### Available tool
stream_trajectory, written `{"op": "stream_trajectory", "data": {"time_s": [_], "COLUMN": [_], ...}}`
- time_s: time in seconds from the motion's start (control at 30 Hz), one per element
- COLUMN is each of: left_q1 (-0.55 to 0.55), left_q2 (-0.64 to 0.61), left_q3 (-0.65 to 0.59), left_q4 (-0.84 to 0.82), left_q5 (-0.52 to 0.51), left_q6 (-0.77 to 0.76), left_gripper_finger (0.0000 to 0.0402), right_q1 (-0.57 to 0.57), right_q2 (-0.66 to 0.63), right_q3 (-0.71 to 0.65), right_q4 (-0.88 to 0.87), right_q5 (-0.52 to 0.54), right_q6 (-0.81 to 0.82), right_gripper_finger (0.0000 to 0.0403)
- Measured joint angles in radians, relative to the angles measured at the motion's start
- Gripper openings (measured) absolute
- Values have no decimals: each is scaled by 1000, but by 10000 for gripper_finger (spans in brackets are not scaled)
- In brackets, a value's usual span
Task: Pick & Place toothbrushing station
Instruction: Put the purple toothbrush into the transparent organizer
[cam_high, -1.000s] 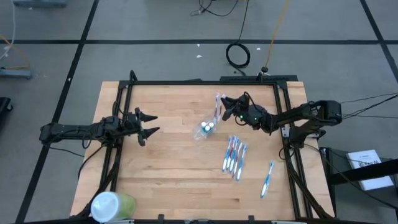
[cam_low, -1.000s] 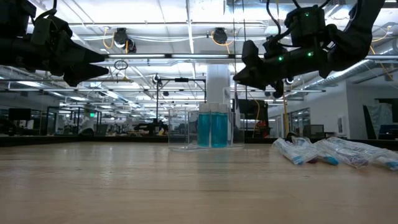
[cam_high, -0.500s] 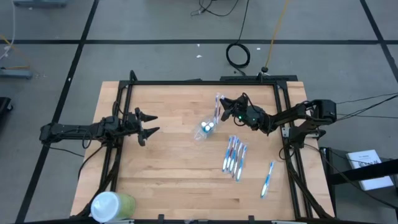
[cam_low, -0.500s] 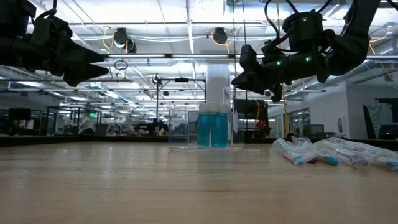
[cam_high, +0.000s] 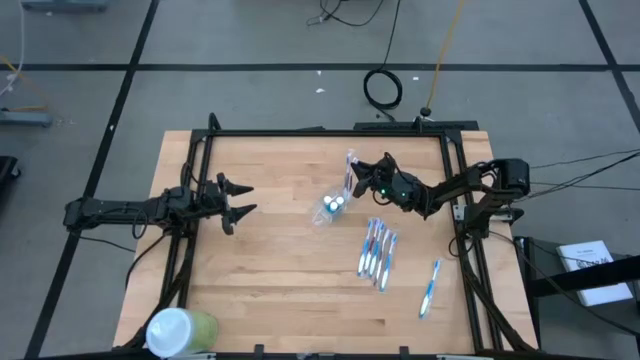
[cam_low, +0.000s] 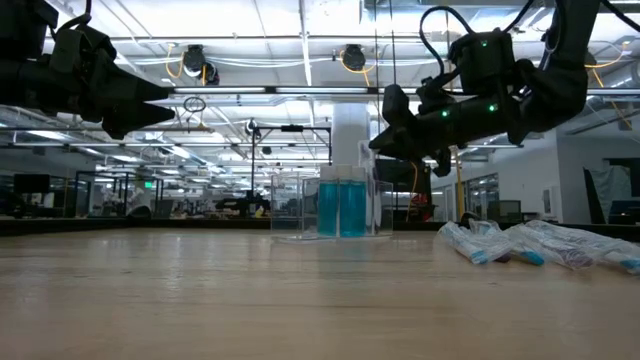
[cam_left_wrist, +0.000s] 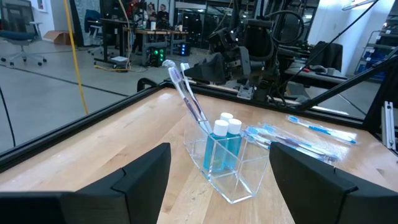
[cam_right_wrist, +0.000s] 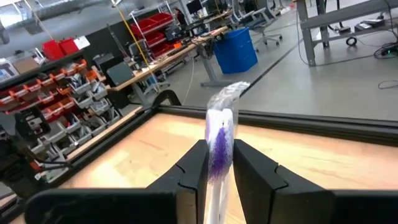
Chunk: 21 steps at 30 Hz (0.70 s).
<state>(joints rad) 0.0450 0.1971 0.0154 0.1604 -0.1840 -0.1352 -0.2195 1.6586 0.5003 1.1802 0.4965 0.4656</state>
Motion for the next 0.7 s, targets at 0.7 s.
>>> {"op": "stream_trajectory", "data": {"time_s": [0.7], "left_q1": [0], "left_q2": [0], "left_q3": [0], "left_q4": [0], "left_q5": [0], "left_q6": [0], "left_gripper_finger": [283], "right_q1": [25], "right_q2": [25], "right_q3": [1], "right_q4": [17], "right_q5": [4], "right_q6": [-25], "right_gripper_finger": [59]}}
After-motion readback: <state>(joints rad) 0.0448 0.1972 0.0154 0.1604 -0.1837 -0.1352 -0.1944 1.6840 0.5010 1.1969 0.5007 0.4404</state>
